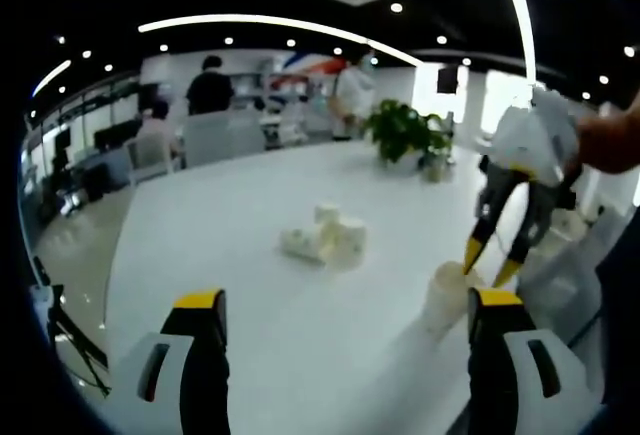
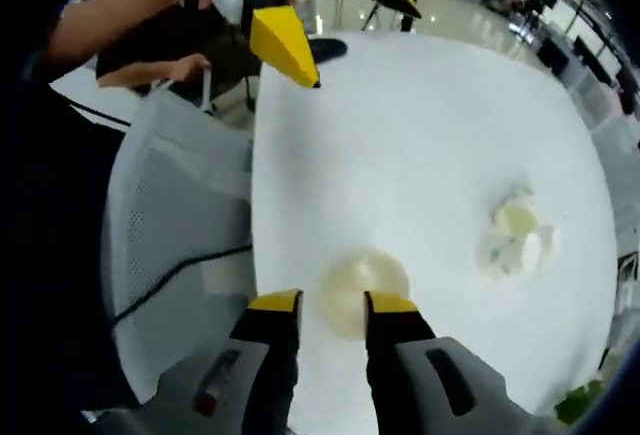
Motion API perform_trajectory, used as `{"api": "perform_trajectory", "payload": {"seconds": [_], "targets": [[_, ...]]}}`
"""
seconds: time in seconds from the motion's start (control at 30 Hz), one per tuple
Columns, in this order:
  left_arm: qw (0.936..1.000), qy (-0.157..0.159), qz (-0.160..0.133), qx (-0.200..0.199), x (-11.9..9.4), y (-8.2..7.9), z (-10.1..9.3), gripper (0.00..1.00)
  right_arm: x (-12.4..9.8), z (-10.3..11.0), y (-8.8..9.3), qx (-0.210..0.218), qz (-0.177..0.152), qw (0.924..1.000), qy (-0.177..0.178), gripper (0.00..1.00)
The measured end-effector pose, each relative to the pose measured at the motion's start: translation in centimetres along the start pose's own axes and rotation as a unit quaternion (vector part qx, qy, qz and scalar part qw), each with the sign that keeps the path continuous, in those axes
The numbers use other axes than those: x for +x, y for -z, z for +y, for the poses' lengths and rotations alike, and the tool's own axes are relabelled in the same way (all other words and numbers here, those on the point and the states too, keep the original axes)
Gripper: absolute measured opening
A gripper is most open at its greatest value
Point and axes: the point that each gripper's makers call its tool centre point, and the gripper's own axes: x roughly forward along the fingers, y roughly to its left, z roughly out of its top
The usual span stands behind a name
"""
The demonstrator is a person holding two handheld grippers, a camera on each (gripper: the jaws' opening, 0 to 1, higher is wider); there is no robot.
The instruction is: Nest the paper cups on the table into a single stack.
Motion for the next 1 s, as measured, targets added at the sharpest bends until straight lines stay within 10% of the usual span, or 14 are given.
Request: {"api": "perform_trajectory", "payload": {"seconds": [0.37, 0.67, 0.77, 1.0], "targets": [[0.9999, 0.002, -0.011, 0.007, 0.6, -0.7, -0.2, 0.98, -7.7, -6.7, -0.1, 0.027, -0.135, 0.9831, 0.121, 0.54], [0.9998, 0.005, -0.013, 0.011, 1.2, 0.3, -0.8, 0.98, -9.8, -9.1, 4.0, 0.113, -0.254, 0.9454, 0.170, 0.81], [0.9997, -0.009, -0.021, 0.009, 1.4, 0.2, -0.3, 0.98, -9.8, -10.3, 4.8, 0.096, -0.308, 0.9219, 0.215, 0.99], [0.9982, -0.036, -0.044, 0.017, 1.3, -0.6, 0.9, 0.99, -8.6, -10.8, 7.3, 0.141, -0.358, 0.8948, 0.226, 1.00]]}}
